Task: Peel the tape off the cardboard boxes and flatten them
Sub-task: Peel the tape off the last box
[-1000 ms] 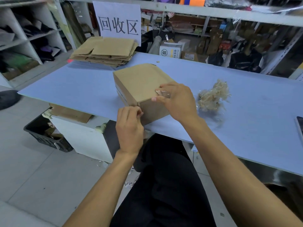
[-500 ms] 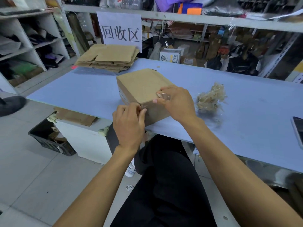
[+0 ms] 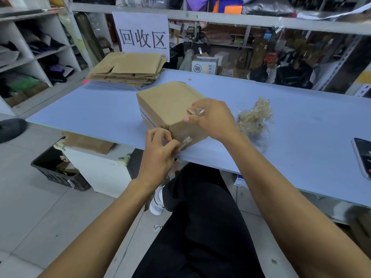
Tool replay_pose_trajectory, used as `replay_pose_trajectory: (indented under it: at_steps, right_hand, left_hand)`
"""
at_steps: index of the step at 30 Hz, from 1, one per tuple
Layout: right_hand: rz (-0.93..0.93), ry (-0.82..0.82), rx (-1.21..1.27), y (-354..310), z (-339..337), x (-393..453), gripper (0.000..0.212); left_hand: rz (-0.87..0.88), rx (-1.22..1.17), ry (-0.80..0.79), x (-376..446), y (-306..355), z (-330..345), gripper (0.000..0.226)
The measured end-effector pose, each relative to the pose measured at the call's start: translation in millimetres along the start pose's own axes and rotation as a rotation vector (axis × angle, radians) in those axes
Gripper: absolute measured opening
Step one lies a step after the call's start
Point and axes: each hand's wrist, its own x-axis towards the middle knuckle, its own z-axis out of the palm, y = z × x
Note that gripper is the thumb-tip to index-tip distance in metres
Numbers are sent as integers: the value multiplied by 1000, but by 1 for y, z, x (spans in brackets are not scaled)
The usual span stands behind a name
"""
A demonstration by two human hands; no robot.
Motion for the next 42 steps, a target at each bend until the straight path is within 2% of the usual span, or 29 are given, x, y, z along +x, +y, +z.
replay_pose_trajectory:
  at_steps: [3, 5, 9, 13, 16, 19, 22, 23, 25, 30, 33, 37, 40, 42]
  right_hand:
    - [8, 3, -6, -2, 0, -1, 33]
    - [12, 13, 9, -2, 1, -2, 32]
    - [14, 18, 9, -2, 1, -5, 30]
    - [10, 17, -5, -5, 0, -8, 27]
    - [5, -1, -40, -8, -3, -12, 32]
    - [-55, 8, -147, -10, -1, -16, 41]
    - [-89, 18, -224, -15, 6, -21, 58]
    - [-92, 20, -265, -18, 10, -22, 62]
    - [-71, 37, -320, -22, 16, -24, 69]
    - [23, 97, -382, -35, 34, -24, 85]
    - [38, 128, -325, -35, 31, -22, 71]
    - [111, 171, -66, -22, 4, -17, 52]
    - [143, 218, 106, -9, -8, -7, 48]
    - [160, 242, 160, -5, -11, 0, 52]
  left_hand:
    - [61, -19, -78, -4, -9, -4, 15]
    - [160, -17, -136, -4, -21, -13, 10]
    - [349, -16, -280, 6, -42, -33, 16]
    - [347, -42, -465, 15, -48, -45, 17]
    - [221, -176, -590, 24, -47, -56, 16]
    - [-33, -314, -491, 17, -38, -56, 17]
    - [-466, -409, -143, 6, -20, -42, 24]
    - [-611, -396, -80, 5, -15, -36, 25]
    - [-752, -381, -57, 8, -7, -24, 30]
    - [-867, -473, -28, 19, -9, -20, 33]
    - [-846, -523, -40, 23, -15, -26, 30]
    - [-737, -700, -98, 50, -5, -35, 26]
    - [-713, -841, -154, 73, 6, -41, 27]
    - [-654, -810, -180, 82, 9, -42, 24]
